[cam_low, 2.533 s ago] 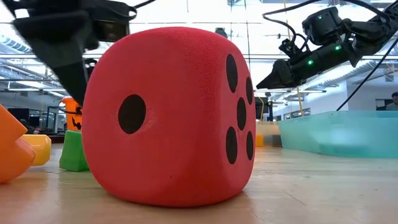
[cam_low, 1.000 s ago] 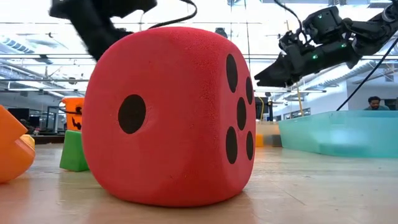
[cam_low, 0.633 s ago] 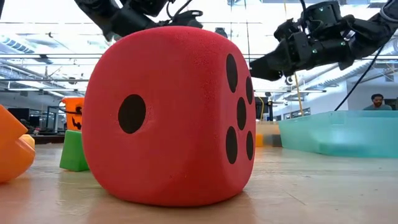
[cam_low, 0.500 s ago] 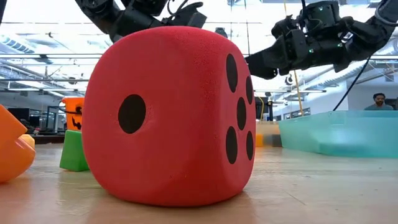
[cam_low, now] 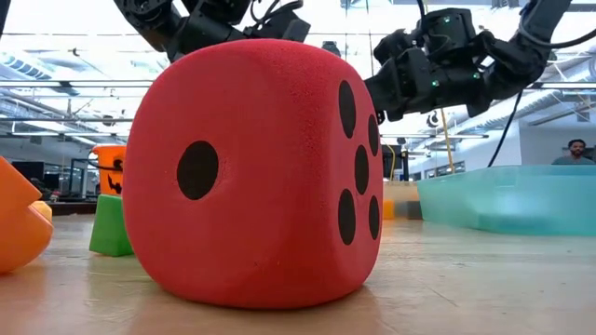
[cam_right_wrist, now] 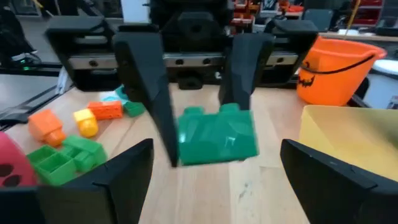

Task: Pick & Place Toys
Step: Put the green game piece into the orange bin

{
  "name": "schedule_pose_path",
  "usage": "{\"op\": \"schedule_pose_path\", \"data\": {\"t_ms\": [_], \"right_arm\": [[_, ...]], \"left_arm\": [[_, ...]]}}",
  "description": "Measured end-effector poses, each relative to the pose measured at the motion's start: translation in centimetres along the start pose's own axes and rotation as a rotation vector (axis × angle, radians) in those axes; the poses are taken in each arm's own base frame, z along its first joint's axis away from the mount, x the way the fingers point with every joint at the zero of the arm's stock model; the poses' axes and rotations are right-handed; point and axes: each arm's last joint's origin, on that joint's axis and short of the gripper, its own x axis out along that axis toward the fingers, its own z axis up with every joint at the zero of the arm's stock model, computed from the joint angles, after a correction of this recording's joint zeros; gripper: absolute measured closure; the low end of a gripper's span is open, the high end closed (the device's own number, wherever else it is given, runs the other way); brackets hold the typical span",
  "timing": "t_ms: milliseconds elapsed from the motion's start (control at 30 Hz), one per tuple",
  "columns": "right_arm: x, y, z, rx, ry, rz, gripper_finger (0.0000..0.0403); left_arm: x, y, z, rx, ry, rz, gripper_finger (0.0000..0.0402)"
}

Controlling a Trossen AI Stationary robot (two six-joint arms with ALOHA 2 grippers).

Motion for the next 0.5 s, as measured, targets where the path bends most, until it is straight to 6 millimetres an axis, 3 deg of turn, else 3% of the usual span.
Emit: {"op": "schedule_pose_path", "data": {"t_ms": [500], "right_arm": [[-0.21,0.04,0.40,0.025,-0.001,0.002,0.0224]], "left_arm": [[-0.04,-0.07,-0.32,0.016,0.034,-0.002,0.0246]]}}
